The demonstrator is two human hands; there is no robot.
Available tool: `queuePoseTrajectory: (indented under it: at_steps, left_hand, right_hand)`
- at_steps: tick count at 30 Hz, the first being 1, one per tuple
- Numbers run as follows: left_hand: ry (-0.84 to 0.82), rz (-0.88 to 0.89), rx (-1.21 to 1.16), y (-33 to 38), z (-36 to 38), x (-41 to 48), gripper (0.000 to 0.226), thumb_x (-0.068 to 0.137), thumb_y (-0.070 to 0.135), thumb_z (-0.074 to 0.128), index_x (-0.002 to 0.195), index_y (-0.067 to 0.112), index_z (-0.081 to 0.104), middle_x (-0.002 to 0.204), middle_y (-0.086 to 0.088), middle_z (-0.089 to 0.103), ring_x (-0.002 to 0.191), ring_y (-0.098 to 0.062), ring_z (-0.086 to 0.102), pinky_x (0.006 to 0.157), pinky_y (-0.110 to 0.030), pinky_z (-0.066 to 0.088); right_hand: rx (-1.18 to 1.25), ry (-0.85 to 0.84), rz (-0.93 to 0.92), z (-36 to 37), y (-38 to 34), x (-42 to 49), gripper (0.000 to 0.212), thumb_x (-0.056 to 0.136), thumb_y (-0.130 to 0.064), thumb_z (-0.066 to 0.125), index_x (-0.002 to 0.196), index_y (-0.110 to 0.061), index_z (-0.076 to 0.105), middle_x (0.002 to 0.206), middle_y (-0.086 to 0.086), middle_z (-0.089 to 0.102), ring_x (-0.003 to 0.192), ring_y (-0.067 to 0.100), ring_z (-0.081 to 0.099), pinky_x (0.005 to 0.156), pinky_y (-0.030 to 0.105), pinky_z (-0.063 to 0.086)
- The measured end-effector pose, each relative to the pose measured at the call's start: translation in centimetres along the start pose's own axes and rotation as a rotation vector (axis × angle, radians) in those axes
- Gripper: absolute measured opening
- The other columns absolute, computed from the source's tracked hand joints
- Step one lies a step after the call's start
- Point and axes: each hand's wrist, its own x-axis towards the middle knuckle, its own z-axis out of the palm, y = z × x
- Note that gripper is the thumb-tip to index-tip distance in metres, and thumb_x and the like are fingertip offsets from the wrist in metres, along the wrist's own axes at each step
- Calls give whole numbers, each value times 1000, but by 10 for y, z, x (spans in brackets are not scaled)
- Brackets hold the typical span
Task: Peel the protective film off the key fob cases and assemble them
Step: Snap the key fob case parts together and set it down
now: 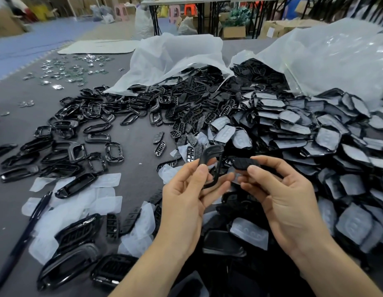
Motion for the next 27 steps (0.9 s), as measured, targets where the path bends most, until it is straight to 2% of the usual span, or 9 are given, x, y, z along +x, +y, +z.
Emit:
queuePoseTrajectory:
  at_steps: [7,13,17,21,24,27]
  left_hand:
    - [1,10,-46,0,-4,3,14,80,18,61,72,15,72,67,-3,61,90,-39,70,72,-30,58]
    - [-20,-21,-56,2,-4,3,14,80,16,61,74,13,74,83,-10,72,90,-39,70,71,-31,58]
    - [-50,-15,7,3,-3,1,16,79,19,60,77,17,76,75,-2,69,89,-37,71,70,-29,58]
    - [-87,-36,42,3,0,-1,19,78,21,60,85,18,77,84,-1,74,84,-32,73,64,-27,58]
    - [-121,-53,79,2,1,-2,21,79,22,59,89,22,77,95,-5,75,81,-28,73,62,-27,58]
    - [-147,-72,116,1,0,-3,22,81,24,59,95,23,76,98,-9,75,82,-28,73,62,-27,58]
  right_hand:
    - [45,14,14,1,1,0,19,65,-13,68,81,-9,59,71,15,71,61,18,69,58,21,55]
    - [14,-11,11,-1,1,-1,9,68,-17,69,76,-14,67,65,4,67,64,19,69,58,23,55]
    - [-76,-19,-27,-2,2,-1,15,68,-21,69,82,-18,75,70,4,67,69,19,69,58,22,55]
    - [-182,-21,-74,-3,5,0,28,67,-22,70,94,-26,77,77,-4,61,75,11,65,66,24,56]
    - [-255,-28,-110,-3,6,0,21,72,-18,70,90,-27,77,80,-4,71,74,8,68,64,18,54]
    - [-293,-2,-150,-3,5,-1,16,67,-26,72,83,-23,75,81,1,75,71,7,68,62,14,51]
